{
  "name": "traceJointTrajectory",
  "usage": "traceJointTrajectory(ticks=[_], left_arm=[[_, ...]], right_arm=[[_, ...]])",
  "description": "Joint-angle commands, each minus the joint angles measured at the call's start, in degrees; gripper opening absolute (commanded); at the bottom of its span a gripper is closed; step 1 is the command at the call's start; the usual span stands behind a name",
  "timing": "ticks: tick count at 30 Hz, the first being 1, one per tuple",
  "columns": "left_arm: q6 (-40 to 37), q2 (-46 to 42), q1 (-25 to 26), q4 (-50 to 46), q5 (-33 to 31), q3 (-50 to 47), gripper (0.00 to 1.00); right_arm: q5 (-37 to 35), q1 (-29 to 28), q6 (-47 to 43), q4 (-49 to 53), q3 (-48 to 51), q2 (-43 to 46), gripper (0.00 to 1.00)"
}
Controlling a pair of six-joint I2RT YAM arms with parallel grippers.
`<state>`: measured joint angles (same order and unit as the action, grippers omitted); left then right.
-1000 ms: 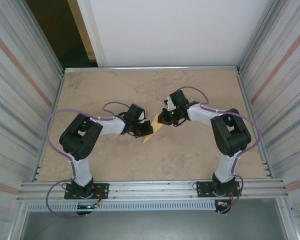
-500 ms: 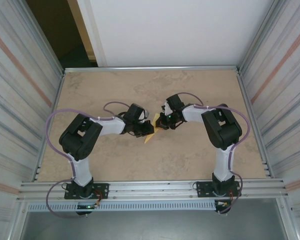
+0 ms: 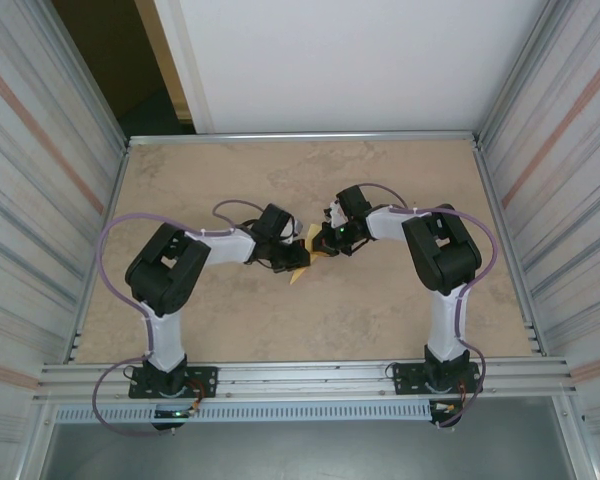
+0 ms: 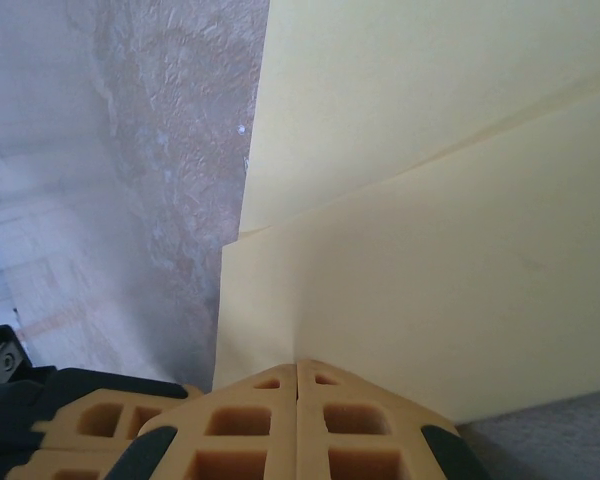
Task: Fold a paper plane with a square sheet of paper (pick it up from the middle)
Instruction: Fold the wing for the fifth time at the center of the table.
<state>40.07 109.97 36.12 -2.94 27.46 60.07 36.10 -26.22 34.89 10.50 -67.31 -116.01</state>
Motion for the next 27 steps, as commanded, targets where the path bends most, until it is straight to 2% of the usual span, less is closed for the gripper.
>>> traceJointTrajectory(ticks=[1,11,20,27], left_arm=[[-2.3,1.3,0.5,-4.1,-0.3,1.7,0.06],[-3.1,-0.9,0.5,-5.1,-0.3,-3.0,0.04],[-2.5,-7.0,0.6,-4.5,0.9,-12.4,0.03],[-3.3,-12.5,0.1,-7.7,-1.9,-18.1,0.02]], right_arm=[[-3.9,0.5,-2.2,3.7,0.1,-3.2,0.04],[-7.7,1.7,-3.2,7.9,-0.9,-5.4,0.03],[-8.8,2.3,-3.8,9.5,-1.3,-6.9,0.03],[-8.1,2.2,-3.9,9.8,-1.2,-6.5,0.03]])
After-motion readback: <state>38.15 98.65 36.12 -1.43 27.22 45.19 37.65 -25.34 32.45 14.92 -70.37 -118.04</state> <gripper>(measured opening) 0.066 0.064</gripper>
